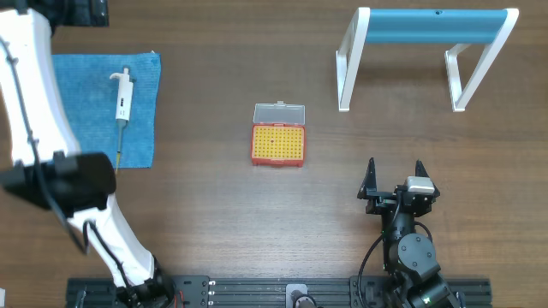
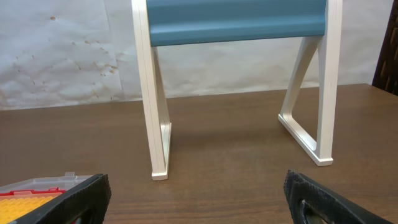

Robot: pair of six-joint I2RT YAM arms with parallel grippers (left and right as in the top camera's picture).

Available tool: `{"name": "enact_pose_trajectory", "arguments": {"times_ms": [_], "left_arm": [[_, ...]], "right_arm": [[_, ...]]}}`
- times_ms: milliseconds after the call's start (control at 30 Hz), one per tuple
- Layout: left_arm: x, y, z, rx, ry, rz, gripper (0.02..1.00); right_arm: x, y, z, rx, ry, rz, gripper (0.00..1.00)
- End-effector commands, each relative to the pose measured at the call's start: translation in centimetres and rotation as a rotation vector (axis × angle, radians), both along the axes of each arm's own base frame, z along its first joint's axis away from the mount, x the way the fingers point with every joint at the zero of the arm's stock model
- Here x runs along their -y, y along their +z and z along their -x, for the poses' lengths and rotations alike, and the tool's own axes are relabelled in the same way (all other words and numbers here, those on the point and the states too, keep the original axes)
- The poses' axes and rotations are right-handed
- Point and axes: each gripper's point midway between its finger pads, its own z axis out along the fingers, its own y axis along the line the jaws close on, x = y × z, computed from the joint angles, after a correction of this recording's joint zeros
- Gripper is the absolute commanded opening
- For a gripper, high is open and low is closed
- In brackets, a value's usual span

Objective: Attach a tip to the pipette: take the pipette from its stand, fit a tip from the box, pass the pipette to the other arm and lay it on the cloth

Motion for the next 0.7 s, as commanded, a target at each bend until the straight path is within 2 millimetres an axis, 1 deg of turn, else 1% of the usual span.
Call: {"name": "enact_pose_trajectory", "arguments": {"times_ms": [33, 67, 100, 133, 167, 200, 267, 300, 367, 400, 433, 467, 533, 600, 633, 700], "left_arm": [[5.5, 17.6, 9.0, 0.399, -0.119, -0.035, 0.998], [6.1, 20.2, 11.4, 0.464, -0.123, -0.054, 0.998], [6.5, 21.6, 12.7, 0.498, -0.124, -0.065, 1.0], [7.0, 23.4, 14.8, 0.549, -0.125, -0.081, 0.998], [7.3, 24.4, 16.1, 0.579, -0.126, -0.09, 0.998], [7.6, 25.4, 17.5, 0.608, -0.128, -0.099, 0.998], [7.6, 26.3, 18.9, 0.634, -0.115, -0.116, 0.998], [7.7, 26.9, 20.1, 0.65, -0.107, -0.132, 1.0], [8.5, 28.4, 23.8, 0.715, -0.103, -0.158, 0.998], [9.5, 28.6, 25.7, 0.759, -0.13, -0.154, 0.998], [10.2, 28.2, 26.7, 0.8, -0.148, -0.146, 0.998], [11.2, 27.3, 27.4, 0.847, -0.192, -0.138, 0.998], [12.6, 25.6, 27.9, 0.941, -0.266, -0.136, 0.998], [13.9, 22.4, 28.2, 1.102, -0.299, -0.087, 0.998], [14.2, 20.2, 28.3, 1.173, -0.306, -0.065, 0.998], [14.2, 14.7, 28.2, 1.262, -0.272, 0.013, 0.998]], "right_arm": [[0.2, -0.2, 0.0, -0.002, -0.013, -0.001, 0.923], [0.2, -0.2, 0.0, -0.002, -0.013, -0.001, 0.923], [0.2, -0.2, 0.0, -0.002, -0.013, -0.001, 0.925], [0.2, -0.2, 0.0, -0.002, -0.013, -0.001, 0.923], [0.2, -0.2, 0.0, -0.002, -0.013, -0.001, 0.925], [0.2, -0.2, 0.0, -0.002, -0.013, -0.001, 0.923], [0.2, -0.2, 0.0, -0.002, -0.012, -0.001, 0.923], [0.2, -0.2, 0.0, -0.002, -0.013, -0.001, 0.923], [0.2, -0.2, 0.0, -0.002, -0.013, -0.001, 0.925], [0.2, -0.2, 0.0, -0.002, -0.013, -0.001, 0.923], [0.2, -0.2, 0.0, -0.002, -0.013, -0.001, 0.923], [0.2, -0.2, 0.0, -0.002, -0.013, -0.001, 0.923], [0.2, -0.2, 0.0, -0.002, -0.013, -0.001, 0.923], [0.2, -0.2, 0.0, -0.002, -0.013, -0.001, 0.923], [0.2, -0.2, 0.0, -0.002, -0.012, -0.001, 0.925], [0.2, -0.2, 0.0, -0.002, -0.013, -0.001, 0.923]]}}
